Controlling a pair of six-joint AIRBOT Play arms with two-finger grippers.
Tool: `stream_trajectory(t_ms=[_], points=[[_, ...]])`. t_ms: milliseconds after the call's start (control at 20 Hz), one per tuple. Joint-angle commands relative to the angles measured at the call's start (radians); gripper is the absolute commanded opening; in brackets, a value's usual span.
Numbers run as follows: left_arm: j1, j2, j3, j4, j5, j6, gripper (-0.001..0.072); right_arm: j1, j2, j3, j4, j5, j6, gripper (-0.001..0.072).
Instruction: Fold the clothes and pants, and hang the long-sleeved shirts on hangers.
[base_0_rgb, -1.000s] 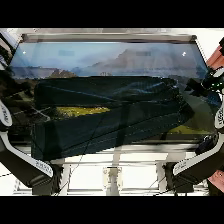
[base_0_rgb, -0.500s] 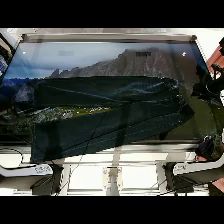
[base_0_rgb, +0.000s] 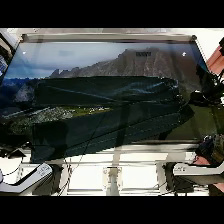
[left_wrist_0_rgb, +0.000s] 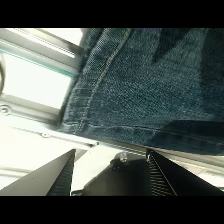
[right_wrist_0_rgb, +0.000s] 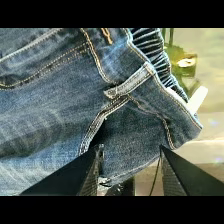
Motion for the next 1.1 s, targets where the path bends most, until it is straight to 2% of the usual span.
stream_trajectory(t_ms=[0, 150, 650, 800, 1050], points=[[0.037, 0.023, -0.06, 0.039, 0.048, -0.028, 0.052, 0.0, 0.004, -0.008, 0.001, 0.002, -0.012, 0.0404], [0.078, 0.023, -0.061, 0.034, 0.09, -0.032, 0.052, 0.0, 0.004, -0.008, 0.001, 0.007, -0.011, 0.0404], [0.078, 0.012, -0.111, 0.018, 0.211, -0.014, 0.0518, 0.0, 0.005, -0.008, 0.047, 0.025, 0.0, 0.0404], [0.078, 0.012, -0.127, -0.023, 0.216, 0.014, 0.0517, 0.0, 0.007, -0.008, 0.049, 0.025, 0.008, 0.0403], [0.078, 0.012, -0.154, -0.022, 0.239, 0.013, 0.0517, 0.0, 0.008, -0.008, 0.049, 0.026, 0.008, 0.0404]])
